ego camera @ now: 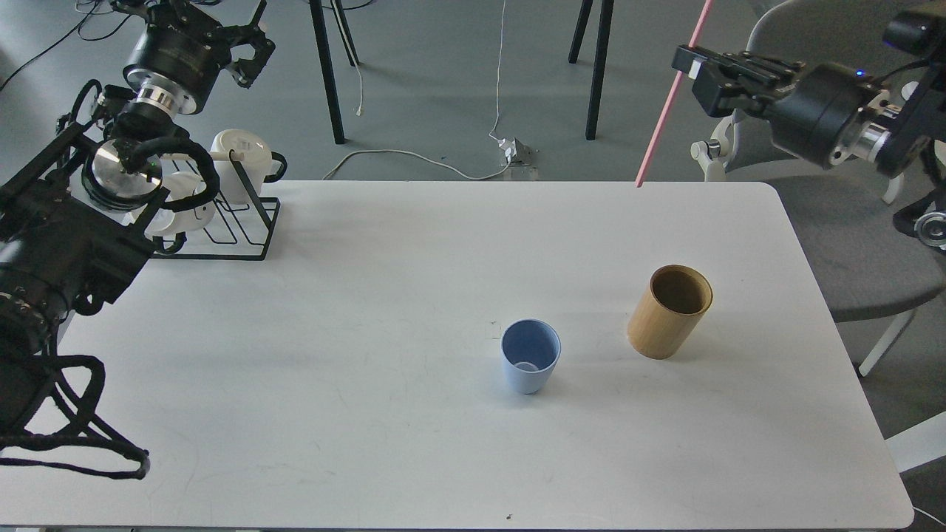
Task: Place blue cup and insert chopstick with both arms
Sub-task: 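Move the straw over the blue cup and lower it inside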
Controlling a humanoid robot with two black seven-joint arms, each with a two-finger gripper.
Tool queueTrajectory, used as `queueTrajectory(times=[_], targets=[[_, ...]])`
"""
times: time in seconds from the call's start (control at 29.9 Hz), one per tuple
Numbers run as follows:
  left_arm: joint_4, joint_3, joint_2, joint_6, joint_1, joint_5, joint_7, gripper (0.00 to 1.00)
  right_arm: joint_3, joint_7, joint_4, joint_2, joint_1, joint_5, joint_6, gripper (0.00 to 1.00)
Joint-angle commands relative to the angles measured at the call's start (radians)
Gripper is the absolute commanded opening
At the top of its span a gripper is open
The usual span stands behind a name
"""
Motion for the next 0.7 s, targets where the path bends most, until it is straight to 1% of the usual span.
queueTrajectory(times=[0.0,0.2,0.4,0.67], targets=[[-0.002,0.004,-0.008,0.000,-0.006,0.004,0.008,0.99,-0.049,0.002,-0.003,0.099,-0.040,0.047,0.012,0.01],[-0.002,0.004,-0.035,0.000,-0.034,0.006,0.008,0.99,-0.084,0.005,-0.005,0.212,-0.144,0.029,0.012,0.01],[-0.002,0.004,-0.035,0.000,-0.032,0.006,0.008,0.99,-0.131,0.005,-0.023,0.237,-0.157,0.014,0.012,0.01],[-0.002,0.004,-0.035,0.000,-0.035,0.006,0.005,0.99,-0.136,0.005,-0.103,0.321,-0.210,0.014,0.012,0.02]])
